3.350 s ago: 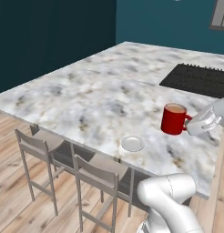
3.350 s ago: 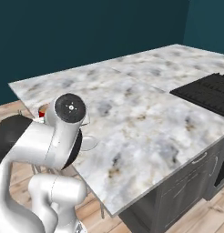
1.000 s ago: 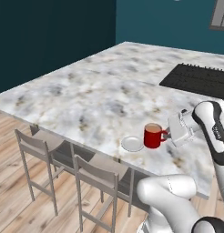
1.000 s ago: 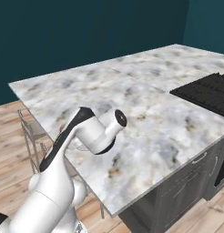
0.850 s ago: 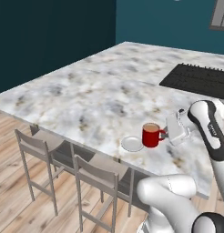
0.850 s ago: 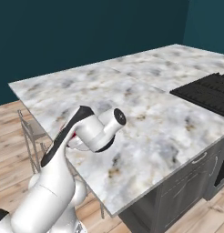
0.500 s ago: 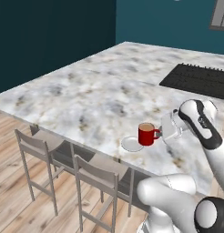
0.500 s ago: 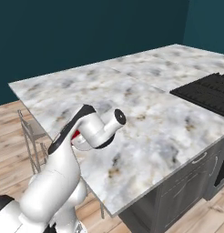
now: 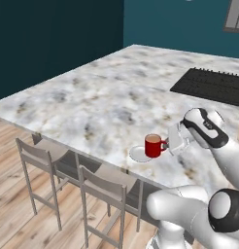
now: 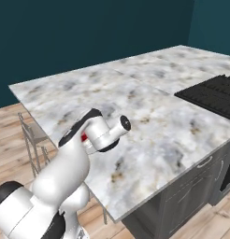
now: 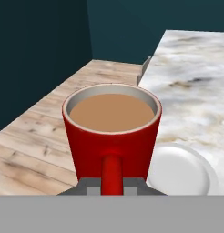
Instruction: Pick the cup of tea, navigate to the dining table, and place it on the saucer.
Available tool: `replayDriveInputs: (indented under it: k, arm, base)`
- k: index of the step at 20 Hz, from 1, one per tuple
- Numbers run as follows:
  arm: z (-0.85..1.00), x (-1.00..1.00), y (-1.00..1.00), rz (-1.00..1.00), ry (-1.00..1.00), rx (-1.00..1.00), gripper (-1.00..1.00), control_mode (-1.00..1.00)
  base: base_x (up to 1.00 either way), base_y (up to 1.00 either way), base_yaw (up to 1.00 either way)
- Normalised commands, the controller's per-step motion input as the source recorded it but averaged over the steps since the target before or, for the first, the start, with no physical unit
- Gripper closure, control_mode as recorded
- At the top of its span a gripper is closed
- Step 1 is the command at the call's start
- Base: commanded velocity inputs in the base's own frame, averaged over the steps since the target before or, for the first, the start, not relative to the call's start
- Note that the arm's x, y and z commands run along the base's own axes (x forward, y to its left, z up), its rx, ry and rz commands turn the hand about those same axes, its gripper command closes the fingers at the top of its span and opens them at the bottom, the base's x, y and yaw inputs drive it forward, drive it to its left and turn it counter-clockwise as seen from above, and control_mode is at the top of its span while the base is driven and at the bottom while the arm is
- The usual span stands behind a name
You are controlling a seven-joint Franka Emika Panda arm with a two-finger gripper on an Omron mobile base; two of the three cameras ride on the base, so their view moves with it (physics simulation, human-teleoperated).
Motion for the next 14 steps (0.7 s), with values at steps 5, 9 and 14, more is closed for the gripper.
replayDriveInputs:
  k: [5, 9, 14]
  arm:
    - [-0.08, 0.22, 0.02, 0.0, 0.02, 0.0, 1.0, -1.0]
    - [-0.03, 0.17, 0.06, 0.0, 0.0, 0.0, 1.0, -1.0]
    - [-0.22, 0.1, 0.12, 0.0, 0.03, 0.0, 1.0, -1.0]
  base:
    - [0.0, 0.0, 0.0]
    - [0.0, 0.0, 0.0]
    - [0.0, 0.0, 0.0]
